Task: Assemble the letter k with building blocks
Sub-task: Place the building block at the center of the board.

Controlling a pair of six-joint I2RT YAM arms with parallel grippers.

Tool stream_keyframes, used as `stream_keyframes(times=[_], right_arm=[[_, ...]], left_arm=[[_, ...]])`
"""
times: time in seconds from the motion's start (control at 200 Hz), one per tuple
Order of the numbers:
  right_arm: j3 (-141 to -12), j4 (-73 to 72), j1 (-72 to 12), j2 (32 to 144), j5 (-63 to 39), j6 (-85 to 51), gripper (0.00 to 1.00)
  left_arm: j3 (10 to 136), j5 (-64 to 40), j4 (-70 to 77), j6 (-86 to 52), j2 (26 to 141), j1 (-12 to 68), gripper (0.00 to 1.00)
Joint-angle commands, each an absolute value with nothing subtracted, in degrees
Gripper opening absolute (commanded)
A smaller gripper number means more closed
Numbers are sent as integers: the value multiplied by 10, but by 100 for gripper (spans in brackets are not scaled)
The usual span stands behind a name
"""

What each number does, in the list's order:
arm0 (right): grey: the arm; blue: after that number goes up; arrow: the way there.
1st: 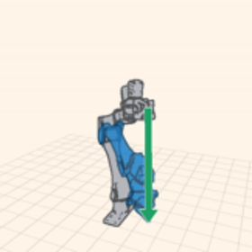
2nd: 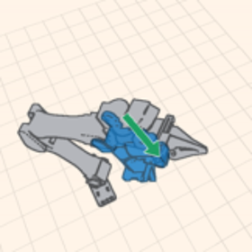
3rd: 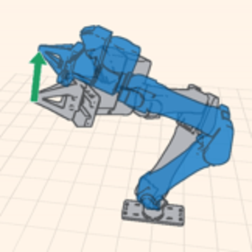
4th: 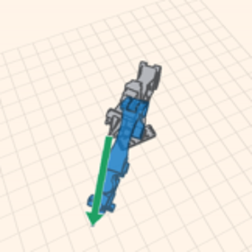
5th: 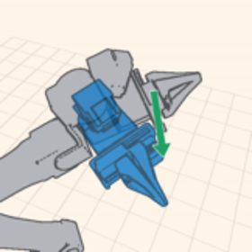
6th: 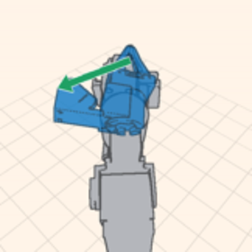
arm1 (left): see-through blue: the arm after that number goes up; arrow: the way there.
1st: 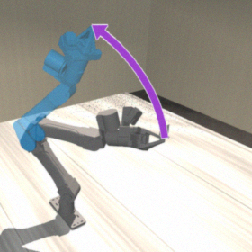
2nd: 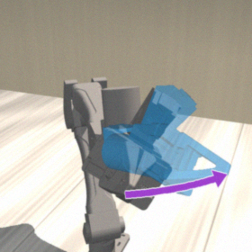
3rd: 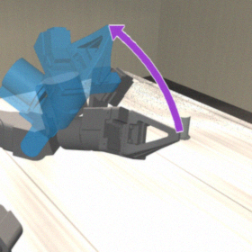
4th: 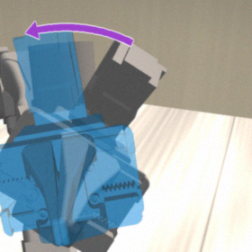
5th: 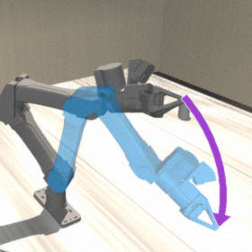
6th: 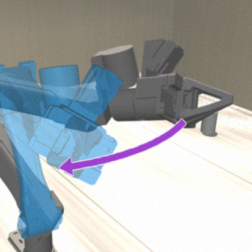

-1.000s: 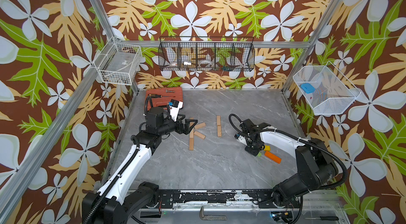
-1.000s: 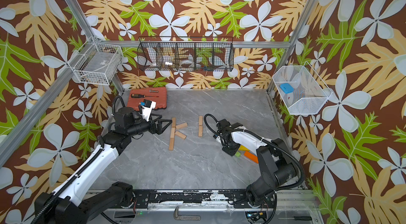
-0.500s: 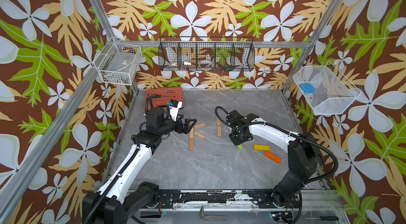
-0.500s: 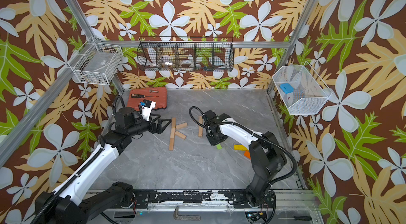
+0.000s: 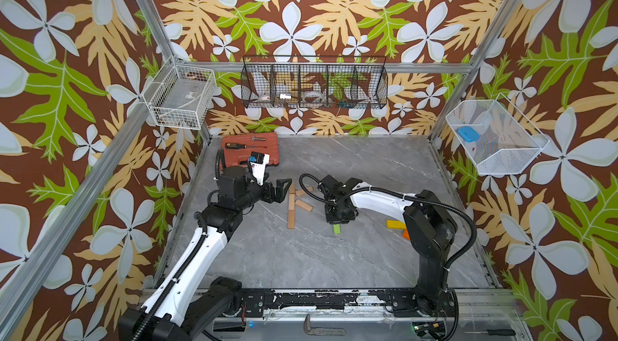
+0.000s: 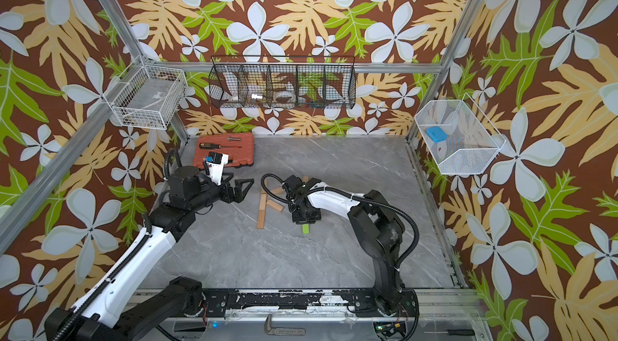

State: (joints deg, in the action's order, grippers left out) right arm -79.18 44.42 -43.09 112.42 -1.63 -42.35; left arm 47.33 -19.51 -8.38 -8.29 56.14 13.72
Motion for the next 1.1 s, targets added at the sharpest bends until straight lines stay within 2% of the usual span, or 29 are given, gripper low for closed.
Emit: stream_keyframes(times=[0.0, 0.25, 0.42, 0.536, 0.666, 0.961, 1.096], right_arm=[[-813, 446, -440, 1145, -16, -444, 10], [-808, 454, -440, 1153, 10, -455, 23], [-798, 450, -440, 1144, 12, -461, 38], [-795, 452, -440, 1139, 21, -461, 43], [-785, 442, -440, 1130, 19, -467, 44], [-744, 397, -440, 1091, 3, -493, 32], [-737, 393, -440, 1092, -2, -496, 31]], left_arm=[[467, -158, -66, -77, 545, 137, 100], [458, -144, -56, -78, 529, 133, 100], [460, -153, -57, -79, 535, 131, 100], [460, -154, -56, -79, 535, 130, 100], [460, -157, -56, -80, 538, 131, 100], [461, -160, -57, -81, 544, 131, 100], [462, -159, -58, -81, 546, 130, 100]])
